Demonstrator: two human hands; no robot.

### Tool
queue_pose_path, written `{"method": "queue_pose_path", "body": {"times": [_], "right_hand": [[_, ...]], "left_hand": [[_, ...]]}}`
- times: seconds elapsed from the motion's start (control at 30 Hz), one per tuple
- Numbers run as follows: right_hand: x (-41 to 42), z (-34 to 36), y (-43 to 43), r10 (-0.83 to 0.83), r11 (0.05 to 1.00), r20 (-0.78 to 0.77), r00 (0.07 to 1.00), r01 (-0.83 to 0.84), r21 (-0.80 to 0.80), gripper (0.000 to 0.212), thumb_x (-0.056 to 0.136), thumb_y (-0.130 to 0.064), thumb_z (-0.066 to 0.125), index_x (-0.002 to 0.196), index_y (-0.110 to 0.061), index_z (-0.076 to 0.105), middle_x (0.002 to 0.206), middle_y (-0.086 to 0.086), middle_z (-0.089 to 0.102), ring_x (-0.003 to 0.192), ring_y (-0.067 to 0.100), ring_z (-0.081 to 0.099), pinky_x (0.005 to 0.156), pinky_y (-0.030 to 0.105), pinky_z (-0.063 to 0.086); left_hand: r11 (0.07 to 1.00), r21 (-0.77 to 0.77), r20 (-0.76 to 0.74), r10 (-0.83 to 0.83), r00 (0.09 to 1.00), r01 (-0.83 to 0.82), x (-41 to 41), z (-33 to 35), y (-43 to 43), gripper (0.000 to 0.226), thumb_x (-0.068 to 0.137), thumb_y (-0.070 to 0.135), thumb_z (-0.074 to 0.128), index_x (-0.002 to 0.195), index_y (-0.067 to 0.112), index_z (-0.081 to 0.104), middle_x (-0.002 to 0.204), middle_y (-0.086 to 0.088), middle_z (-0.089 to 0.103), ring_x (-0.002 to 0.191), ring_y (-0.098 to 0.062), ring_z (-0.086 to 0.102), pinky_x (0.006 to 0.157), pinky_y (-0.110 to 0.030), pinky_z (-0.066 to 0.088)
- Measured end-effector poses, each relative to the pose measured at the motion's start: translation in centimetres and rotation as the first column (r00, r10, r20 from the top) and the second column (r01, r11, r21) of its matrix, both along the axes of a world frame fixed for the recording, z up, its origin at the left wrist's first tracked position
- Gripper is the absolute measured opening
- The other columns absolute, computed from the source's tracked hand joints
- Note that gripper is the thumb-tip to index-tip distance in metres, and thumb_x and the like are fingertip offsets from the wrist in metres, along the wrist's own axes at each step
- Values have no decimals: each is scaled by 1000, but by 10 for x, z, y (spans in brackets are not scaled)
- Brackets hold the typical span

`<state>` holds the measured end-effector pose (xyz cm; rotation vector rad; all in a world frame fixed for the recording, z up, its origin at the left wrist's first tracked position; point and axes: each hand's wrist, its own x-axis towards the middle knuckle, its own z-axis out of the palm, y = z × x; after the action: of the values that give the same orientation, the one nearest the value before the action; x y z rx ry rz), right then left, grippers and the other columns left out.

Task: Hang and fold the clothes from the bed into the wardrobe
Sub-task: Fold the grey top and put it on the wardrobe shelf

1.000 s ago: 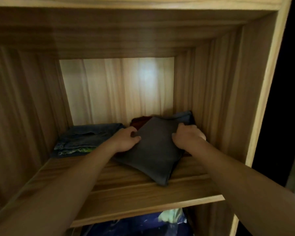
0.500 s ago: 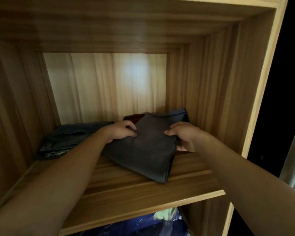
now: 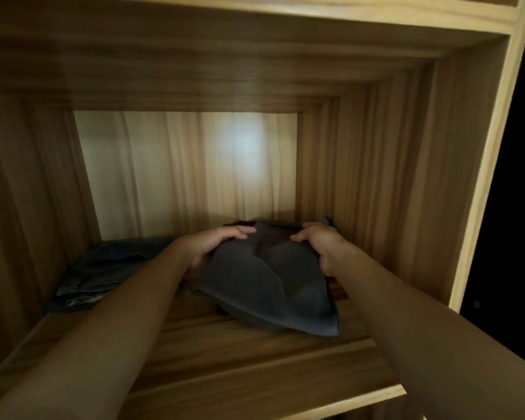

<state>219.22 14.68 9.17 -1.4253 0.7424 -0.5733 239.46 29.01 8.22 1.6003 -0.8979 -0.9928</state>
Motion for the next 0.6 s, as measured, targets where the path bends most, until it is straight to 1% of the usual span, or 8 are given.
{"method": "queue_pose_path", "body": {"times": [0.07, 0.17, 0.23, 0.33, 0.4, 0.47, 0.53, 0.6], "right_hand": [[9, 1, -3, -18, 997, -17, 1000, 17, -70, 65, 88, 4, 67, 147, -15, 48, 138, 17, 55, 119, 34, 58, 96, 44, 55], [26, 3, -5, -50, 976, 39, 998, 57, -209, 58, 82, 14, 60, 134, -11, 63, 133, 14, 59, 109, 25, 58, 93, 32, 52], [37, 14, -6, -28, 953, 73, 997, 49, -299, 57, 81, 16, 54, 129, -12, 67, 131, 12, 61, 108, 21, 57, 94, 28, 51], [50, 36, -24, -28, 906, 62, 998, 51, -420, 55, 85, 14, 49, 132, -12, 64, 138, 13, 58, 116, 23, 57, 101, 30, 49], [54, 45, -41, -77, 847, -96, 992, 14, -532, 54, 94, 5, 48, 145, -11, 52, 152, 15, 45, 133, 32, 48, 113, 40, 42], [52, 39, -48, -129, 785, -315, 940, -97, -612, 54, 98, -4, 49, 151, -8, 41, 155, 17, 40, 140, 36, 41, 115, 42, 37], [48, 22, -42, -123, 788, -432, 893, -177, -590, 48, 94, -9, 60, 140, 0, 51, 141, 21, 54, 126, 36, 54, 104, 39, 48], [42, 5, -35, -108, 832, -435, 894, -158, -531, 41, 89, -12, 69, 126, 2, 61, 123, 20, 64, 107, 35, 64, 89, 37, 54]], "left_hand": [[1000, 16, -3, 19, 1000, -18, -6, -1, -10, 31, 95, 25, 59, 123, 29, 70, 123, -6, 72, 106, -22, 71, 86, -31, 56], [997, -13, 121, 81, 989, -80, -9, -6, -25, 38, 93, 9, 59, 126, 25, 69, 121, -10, 71, 109, -27, 68, 94, -37, 55], [978, -158, 143, 160, 977, -137, -7, -5, -28, 48, 91, -2, 56, 132, 21, 65, 121, -11, 72, 104, -25, 70, 85, -32, 58], [882, -366, 32, 330, 943, -297, 1, 1, -27, 50, 92, -5, 58, 136, 17, 61, 103, 0, 76, 83, -10, 73, 64, -18, 55], [885, -299, 39, 384, 922, -356, 1, 2, -24, 49, 93, 2, 61, 139, 18, 57, 97, 6, 72, 77, -7, 70, 56, -14, 52], [945, -131, 95, 312, 945, -298, -5, -4, -17, 52, 95, 11, 63, 144, 23, 51, 108, 3, 66, 85, -8, 65, 58, -17, 52], [964, -54, 45, 262, 964, -259, -8, -12, -10, 51, 95, 14, 65, 143, 26, 50, 113, 0, 66, 90, -11, 67, 61, -21, 55], [965, -46, -15, 257, 966, -257, -8, -15, -1, 46, 95, 13, 65, 138, 26, 55, 118, -4, 68, 98, -15, 68, 67, -24, 58]]}}
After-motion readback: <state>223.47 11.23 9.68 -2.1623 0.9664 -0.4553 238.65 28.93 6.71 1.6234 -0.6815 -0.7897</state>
